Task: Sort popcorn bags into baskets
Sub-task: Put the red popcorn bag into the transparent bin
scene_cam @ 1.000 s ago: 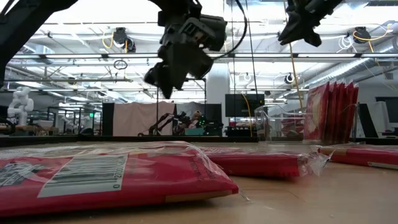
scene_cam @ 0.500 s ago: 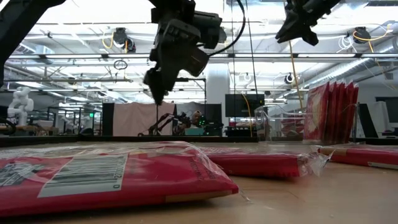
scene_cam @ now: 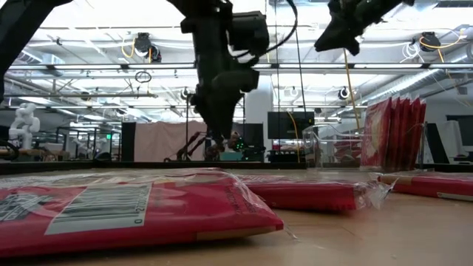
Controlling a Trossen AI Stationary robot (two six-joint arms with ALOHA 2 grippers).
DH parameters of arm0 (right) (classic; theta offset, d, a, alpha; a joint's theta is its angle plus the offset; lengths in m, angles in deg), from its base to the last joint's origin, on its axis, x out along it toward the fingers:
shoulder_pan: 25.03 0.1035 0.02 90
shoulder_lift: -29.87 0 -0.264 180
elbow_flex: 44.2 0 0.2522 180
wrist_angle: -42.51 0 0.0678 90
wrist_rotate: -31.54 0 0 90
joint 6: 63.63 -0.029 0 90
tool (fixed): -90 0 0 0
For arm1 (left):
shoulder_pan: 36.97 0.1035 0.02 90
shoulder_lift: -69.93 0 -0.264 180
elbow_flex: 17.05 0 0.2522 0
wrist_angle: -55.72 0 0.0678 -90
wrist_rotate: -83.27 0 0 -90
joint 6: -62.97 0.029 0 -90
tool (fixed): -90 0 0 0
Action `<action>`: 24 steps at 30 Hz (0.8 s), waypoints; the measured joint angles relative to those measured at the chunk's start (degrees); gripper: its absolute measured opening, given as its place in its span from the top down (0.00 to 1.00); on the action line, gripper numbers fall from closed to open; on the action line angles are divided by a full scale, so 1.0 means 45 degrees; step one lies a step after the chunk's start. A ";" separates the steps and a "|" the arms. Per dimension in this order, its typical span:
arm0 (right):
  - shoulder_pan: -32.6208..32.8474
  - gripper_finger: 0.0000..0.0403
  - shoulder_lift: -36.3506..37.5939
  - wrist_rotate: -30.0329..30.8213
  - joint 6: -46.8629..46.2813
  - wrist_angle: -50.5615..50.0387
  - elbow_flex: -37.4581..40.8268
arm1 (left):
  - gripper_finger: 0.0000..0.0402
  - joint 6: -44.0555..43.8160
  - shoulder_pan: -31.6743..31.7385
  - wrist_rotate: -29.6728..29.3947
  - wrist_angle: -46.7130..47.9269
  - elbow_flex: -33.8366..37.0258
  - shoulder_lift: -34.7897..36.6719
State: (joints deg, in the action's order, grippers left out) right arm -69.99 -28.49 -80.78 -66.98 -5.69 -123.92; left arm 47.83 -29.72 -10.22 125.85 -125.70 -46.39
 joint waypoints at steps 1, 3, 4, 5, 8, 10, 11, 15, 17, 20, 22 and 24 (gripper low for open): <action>0.0285 0.84 0.0063 -0.0011 -0.0019 0.0425 0.0295 | 0.46 0.0019 -0.0059 -0.0046 -0.0343 0.0241 0.0091; 0.0878 0.84 0.0272 -0.0011 -0.0148 0.1287 0.1012 | 0.48 0.0051 -0.0189 -0.0310 -0.0975 0.0624 0.0386; 0.1252 0.84 0.0422 -0.0014 -0.0342 0.1777 0.1421 | 0.48 0.0011 -0.0297 -0.0573 -0.0988 0.0807 0.0484; 0.1681 0.84 0.0567 -0.0028 -0.0636 0.2372 0.1853 | 0.49 -0.0043 -0.0412 -0.0789 -0.1007 0.0979 0.0585; 0.3162 0.84 0.0968 0.0171 -0.1972 0.4385 0.3304 | 0.51 -0.0319 -0.0998 -0.1126 -0.2264 0.1884 0.1199; 0.4366 0.84 0.1135 0.1204 -0.2641 0.5746 0.4345 | 0.51 -0.0718 -0.1625 -0.1182 -0.3677 0.2735 0.1714; 0.5024 0.84 0.1181 0.1886 -0.2895 0.6344 0.4893 | 0.51 -0.0937 -0.1990 -0.1263 -0.4490 0.3271 0.1978; 0.7372 0.84 0.1214 0.3881 -0.4012 0.8560 0.6546 | 0.51 -0.1938 -0.3380 -0.1478 -0.7103 0.5240 0.2537; 0.8417 0.84 0.1172 0.4624 -0.5104 0.9313 0.7012 | 0.51 -0.3344 -0.3997 -0.1488 -0.7613 0.5765 0.2690; 1.0282 0.84 0.1005 0.5873 -0.5524 0.9782 0.7600 | 0.51 -0.4199 -0.5149 -0.2091 -0.7645 0.6294 0.2914; 1.1501 0.84 0.0907 0.7094 -0.5888 0.9878 0.7953 | 0.51 -0.4527 -0.5877 -0.2867 -0.8033 0.6452 0.2912; 1.2547 0.84 0.0601 0.8261 -0.6445 1.0270 0.8266 | 0.51 -0.5021 -0.6374 -0.3438 -0.7864 0.6540 0.2917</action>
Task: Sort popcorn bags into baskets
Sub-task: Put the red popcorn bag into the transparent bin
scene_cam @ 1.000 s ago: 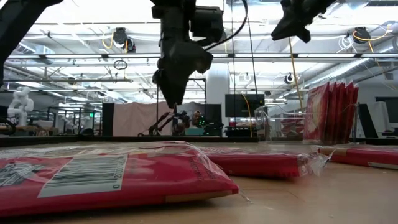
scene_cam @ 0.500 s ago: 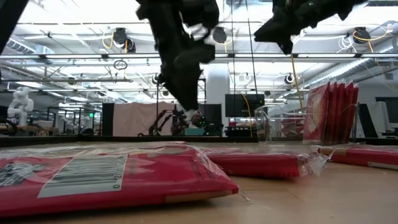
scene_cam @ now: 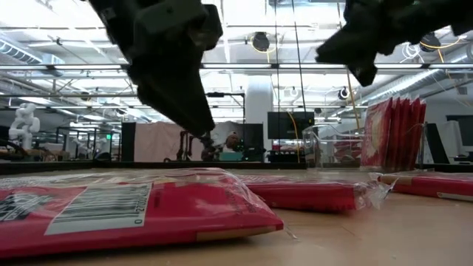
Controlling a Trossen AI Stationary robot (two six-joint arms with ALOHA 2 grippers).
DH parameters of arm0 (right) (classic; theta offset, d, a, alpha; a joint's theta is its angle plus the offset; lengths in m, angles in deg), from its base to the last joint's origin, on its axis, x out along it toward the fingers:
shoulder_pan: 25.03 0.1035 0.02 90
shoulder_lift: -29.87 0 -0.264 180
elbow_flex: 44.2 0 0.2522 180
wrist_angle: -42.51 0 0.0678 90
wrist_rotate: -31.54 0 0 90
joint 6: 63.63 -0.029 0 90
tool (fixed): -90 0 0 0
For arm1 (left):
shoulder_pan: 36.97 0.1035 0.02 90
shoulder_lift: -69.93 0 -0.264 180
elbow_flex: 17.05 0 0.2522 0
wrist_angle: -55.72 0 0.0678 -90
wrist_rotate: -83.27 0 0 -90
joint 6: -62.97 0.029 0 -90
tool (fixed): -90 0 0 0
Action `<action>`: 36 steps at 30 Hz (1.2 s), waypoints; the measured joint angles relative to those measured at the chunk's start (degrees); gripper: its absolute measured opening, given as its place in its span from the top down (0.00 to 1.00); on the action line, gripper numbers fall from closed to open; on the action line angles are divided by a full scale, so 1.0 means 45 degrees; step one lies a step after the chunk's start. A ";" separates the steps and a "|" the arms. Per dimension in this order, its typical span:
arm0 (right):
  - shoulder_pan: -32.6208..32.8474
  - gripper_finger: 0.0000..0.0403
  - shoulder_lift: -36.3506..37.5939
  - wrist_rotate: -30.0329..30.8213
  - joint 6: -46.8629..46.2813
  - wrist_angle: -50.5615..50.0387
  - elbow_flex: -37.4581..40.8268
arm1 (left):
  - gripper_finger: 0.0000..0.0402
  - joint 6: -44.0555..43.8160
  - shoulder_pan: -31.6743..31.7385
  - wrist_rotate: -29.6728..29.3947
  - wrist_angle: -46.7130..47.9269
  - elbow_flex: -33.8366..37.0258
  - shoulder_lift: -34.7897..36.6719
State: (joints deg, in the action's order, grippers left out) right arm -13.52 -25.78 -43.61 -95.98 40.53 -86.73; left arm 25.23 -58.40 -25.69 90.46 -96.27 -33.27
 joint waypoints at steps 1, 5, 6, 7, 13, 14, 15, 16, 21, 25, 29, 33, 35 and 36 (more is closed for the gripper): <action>0.0482 0.84 -0.0113 0.0451 -0.0181 0.0468 0.0069 | 0.50 -0.0186 -0.0188 -0.0170 -0.0037 0.0006 -0.0006; 0.2029 0.84 -0.0906 0.2179 -0.0078 0.2087 0.0300 | 0.45 -0.0755 -0.0876 -0.0780 -0.0027 0.0000 -0.0005; 0.2285 0.84 -0.1156 0.2617 -0.0065 0.2321 0.0370 | 0.42 -0.0981 -0.0999 -0.0801 -0.0015 0.0001 -0.0005; 0.2536 0.84 -0.1483 0.2952 -0.0156 0.2576 0.0416 | 0.40 -0.1370 -0.1074 -0.0781 0.0015 -0.0001 -0.0005; 0.3692 0.84 -0.3646 0.3842 -0.1670 0.5030 0.0382 | 0.25 -0.3660 -0.1228 -0.0474 0.0245 0.0186 -0.0113; 0.3870 0.84 -0.4031 0.4100 -0.1888 0.5319 0.0382 | 0.24 -0.3862 -0.1279 -0.0466 0.0311 0.0317 -0.0141; 0.4011 0.84 -0.4420 0.4265 -0.2025 0.5691 0.0381 | 0.23 -0.4072 -0.1304 -0.0426 0.0325 0.0469 -0.0158; 0.4106 0.84 -0.4782 0.4442 -0.2128 0.6060 0.0335 | 0.23 -0.4284 -0.1325 -0.0401 0.0344 0.0644 -0.0160; 0.4331 0.84 -0.6103 0.4739 -0.2193 0.7223 0.0241 | 0.27 -0.4555 -0.1200 -0.0362 0.0313 0.1347 -0.0160; 0.4479 0.84 -0.6837 0.5104 -0.1995 0.8435 0.0241 | 0.35 -0.4570 -0.0854 0.0443 -0.0648 0.2049 -0.0160; 0.4471 0.84 -0.7180 0.5376 -0.1282 0.9532 0.0241 | 0.40 -0.4346 -0.0792 0.0737 -0.2305 0.2573 -0.0136; 0.4473 0.84 -0.7165 0.5372 -0.0929 0.9617 0.0151 | 0.43 -0.4237 -0.0788 0.1014 -0.3414 0.2707 -0.0160; 0.4469 0.84 -0.7167 0.5370 -0.0804 0.9613 0.0069 | 0.44 -0.4211 -0.0792 0.1266 -0.3726 0.2716 -0.0160; 0.4469 0.84 -0.7160 0.5367 -0.0781 0.9620 0.0030 | 0.45 -0.4198 -0.0792 0.1413 -0.3896 0.2716 -0.0160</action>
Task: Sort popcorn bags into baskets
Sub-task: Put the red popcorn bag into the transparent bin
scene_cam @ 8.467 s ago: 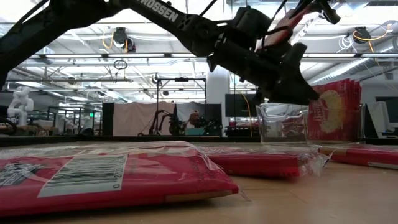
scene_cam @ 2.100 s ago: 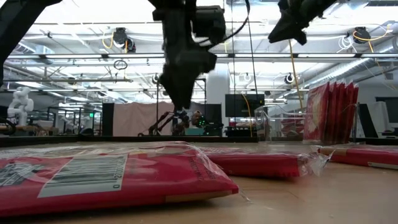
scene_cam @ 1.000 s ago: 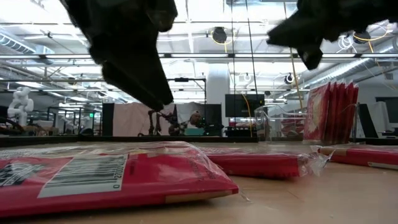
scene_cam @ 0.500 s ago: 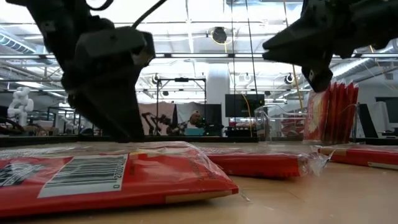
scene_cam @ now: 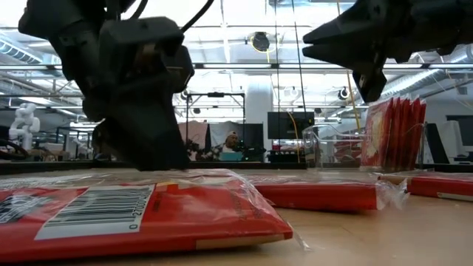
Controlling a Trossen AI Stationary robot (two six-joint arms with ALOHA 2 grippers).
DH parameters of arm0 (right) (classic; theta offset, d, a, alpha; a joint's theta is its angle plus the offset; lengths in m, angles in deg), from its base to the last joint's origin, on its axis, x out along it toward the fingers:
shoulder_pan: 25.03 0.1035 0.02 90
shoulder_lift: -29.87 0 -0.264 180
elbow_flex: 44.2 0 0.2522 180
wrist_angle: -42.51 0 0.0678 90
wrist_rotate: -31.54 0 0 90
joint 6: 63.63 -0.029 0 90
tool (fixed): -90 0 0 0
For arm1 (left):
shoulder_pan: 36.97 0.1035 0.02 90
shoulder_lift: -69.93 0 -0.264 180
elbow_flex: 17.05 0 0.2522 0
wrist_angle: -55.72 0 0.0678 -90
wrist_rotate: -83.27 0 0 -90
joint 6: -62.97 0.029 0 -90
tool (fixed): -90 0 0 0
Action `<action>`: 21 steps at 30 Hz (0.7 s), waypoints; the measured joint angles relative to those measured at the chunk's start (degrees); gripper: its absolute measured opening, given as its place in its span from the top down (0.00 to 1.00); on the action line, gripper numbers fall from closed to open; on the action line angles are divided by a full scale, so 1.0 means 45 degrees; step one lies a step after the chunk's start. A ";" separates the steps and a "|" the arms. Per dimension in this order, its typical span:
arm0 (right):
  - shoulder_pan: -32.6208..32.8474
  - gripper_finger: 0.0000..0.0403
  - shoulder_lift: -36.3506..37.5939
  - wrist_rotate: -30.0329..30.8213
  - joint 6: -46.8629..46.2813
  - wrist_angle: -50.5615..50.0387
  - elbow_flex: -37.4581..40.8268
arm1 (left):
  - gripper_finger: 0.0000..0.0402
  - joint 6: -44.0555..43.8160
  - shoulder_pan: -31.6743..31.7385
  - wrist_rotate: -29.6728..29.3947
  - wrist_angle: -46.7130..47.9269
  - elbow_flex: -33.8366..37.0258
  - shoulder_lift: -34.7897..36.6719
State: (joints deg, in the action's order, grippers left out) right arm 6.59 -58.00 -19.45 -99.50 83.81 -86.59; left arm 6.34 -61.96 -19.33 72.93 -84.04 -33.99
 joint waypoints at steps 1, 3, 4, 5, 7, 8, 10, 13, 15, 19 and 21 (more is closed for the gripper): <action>0.0000 0.84 0.0003 0.0002 0.0003 0.0005 -0.0010 | 0.46 0.0000 0.0000 0.0136 -0.0134 0.0000 0.0000; 0.0000 0.84 -0.0007 -0.0004 -0.0001 -0.0054 -0.0007 | 0.48 -0.0004 0.0000 0.0345 -0.0481 0.0000 -0.0002; 0.0000 0.84 -0.0007 0.0000 0.0013 -0.0078 -0.0007 | 0.50 0.0126 0.0003 0.0394 -0.0575 -0.0005 -0.0066; 0.0000 0.84 -0.0006 0.0000 0.0045 -0.0075 -0.0007 | 0.53 0.0465 0.0045 0.0388 -0.0725 -0.0005 -0.0194; 0.0000 0.84 -0.0007 0.0000 0.0176 -0.0049 -0.0007 | 0.61 0.1210 0.0049 0.0334 -0.0769 0.0008 -0.0434; 0.0000 0.84 -0.0007 -0.0005 0.0238 -0.0047 -0.0007 | 0.66 0.1383 0.0056 0.0365 -0.0831 0.0002 -0.0546; 0.0000 0.84 -0.0001 -0.0003 0.0340 -0.0115 -0.0007 | 0.77 0.1613 0.0156 0.0545 -0.1279 -0.0039 -0.0918; 0.0005 0.84 0.0003 -0.0024 0.0468 -0.0138 -0.0007 | 0.95 0.1931 0.0254 0.0705 -0.1661 -0.0049 -0.1239; 0.0019 0.84 -0.0002 -0.0024 0.0475 -0.0215 -0.0007 | 0.98 0.2237 0.0299 0.0610 -0.2054 -0.0048 -0.1307; 0.0073 0.84 0.0003 -0.0034 0.0130 -0.0686 -0.0007 | 0.99 0.3409 0.0320 0.0116 -0.2649 0.0014 -0.1073; 0.0087 0.84 0.0003 -0.0035 -0.0173 -0.1071 -0.0007 | 0.99 0.4012 0.0444 -0.0353 -0.2636 -0.0037 -0.0752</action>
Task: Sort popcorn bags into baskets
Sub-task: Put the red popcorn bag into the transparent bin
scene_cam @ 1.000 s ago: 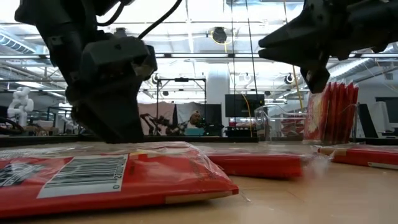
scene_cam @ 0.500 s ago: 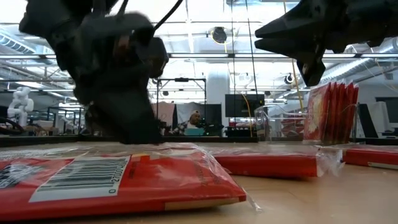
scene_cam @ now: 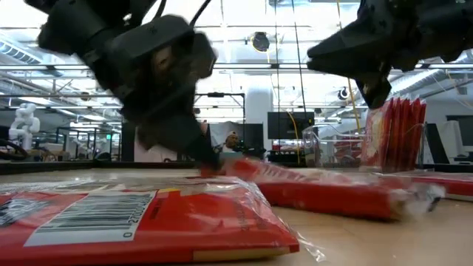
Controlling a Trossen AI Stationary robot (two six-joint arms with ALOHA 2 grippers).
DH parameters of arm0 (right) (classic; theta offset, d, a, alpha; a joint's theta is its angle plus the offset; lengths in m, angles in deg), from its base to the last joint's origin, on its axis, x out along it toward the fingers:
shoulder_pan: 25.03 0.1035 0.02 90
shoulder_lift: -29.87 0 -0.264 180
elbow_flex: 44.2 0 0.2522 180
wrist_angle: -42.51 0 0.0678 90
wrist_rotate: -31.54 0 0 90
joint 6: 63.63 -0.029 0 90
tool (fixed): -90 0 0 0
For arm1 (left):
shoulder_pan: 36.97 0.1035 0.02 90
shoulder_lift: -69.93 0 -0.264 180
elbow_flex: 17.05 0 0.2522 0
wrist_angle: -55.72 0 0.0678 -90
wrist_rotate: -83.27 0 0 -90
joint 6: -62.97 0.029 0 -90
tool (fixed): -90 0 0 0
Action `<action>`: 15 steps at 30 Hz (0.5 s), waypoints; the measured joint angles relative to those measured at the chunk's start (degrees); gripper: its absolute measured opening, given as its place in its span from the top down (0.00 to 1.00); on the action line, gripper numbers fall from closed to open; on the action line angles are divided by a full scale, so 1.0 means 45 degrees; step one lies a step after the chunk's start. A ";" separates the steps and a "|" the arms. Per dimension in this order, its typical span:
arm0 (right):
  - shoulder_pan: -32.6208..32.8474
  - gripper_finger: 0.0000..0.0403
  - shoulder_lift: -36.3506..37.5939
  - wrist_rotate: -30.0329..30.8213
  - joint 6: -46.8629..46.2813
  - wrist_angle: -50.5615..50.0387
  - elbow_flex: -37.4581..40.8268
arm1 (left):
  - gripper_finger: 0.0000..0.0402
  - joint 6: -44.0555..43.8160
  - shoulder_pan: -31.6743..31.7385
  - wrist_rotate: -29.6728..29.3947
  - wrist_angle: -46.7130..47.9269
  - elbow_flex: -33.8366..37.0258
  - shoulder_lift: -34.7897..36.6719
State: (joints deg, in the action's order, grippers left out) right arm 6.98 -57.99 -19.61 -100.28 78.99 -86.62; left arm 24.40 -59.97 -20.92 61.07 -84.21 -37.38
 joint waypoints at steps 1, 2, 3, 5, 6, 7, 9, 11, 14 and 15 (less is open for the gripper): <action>0.0000 0.84 -0.0003 0.0001 -0.0170 -0.0174 0.0000 | 0.99 0.0348 0.0061 -0.0222 -0.0093 -0.0056 0.0162; -0.0005 0.84 -0.0010 0.0001 -0.0386 -0.0295 0.0000 | 0.99 0.0833 0.0102 -0.0434 -0.0056 -0.0060 0.0392; -0.0005 0.84 -0.0005 0.0005 -0.0599 -0.0356 0.0000 | 0.99 0.1367 0.0141 -0.0692 0.0067 -0.0046 0.0604; -0.0080 0.84 -0.0005 -0.0056 -0.0965 -0.0583 -0.0098 | 0.99 0.2478 0.0211 -0.1032 0.0013 -0.0053 0.0996; -0.0161 0.84 -0.0005 -0.0293 -0.1036 -0.0933 -0.0287 | 0.99 0.3067 0.0241 -0.1212 0.0163 -0.0055 0.1203; -0.0217 0.84 0.0016 -0.0408 -0.1076 -0.1444 -0.0606 | 0.99 0.3730 0.0273 -0.1296 0.0244 -0.0054 0.1421; -0.0376 0.84 0.0071 -0.0513 -0.1325 -0.3184 -0.1531 | 0.99 0.5112 0.0354 -0.1579 0.0234 -0.0055 0.1843; -0.0540 0.84 0.0080 -0.0484 -0.1437 -0.5638 -0.2777 | 1.00 0.6378 0.0424 -0.1809 0.0301 -0.0060 0.2218; -0.0710 0.83 0.0058 -0.1045 -0.0891 -0.9430 -0.4679 | 1.00 0.8238 0.0525 -0.1870 0.0388 -0.0060 0.2700; -0.0714 0.82 0.0058 -0.1243 -0.0619 -1.0335 -0.5267 | 1.00 0.8849 0.0532 -0.1870 0.0444 -0.0060 0.2852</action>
State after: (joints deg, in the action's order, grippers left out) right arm 3.77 -57.72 -25.20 -103.06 32.49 -110.33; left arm 64.22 -57.57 -29.33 63.07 -84.48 -24.54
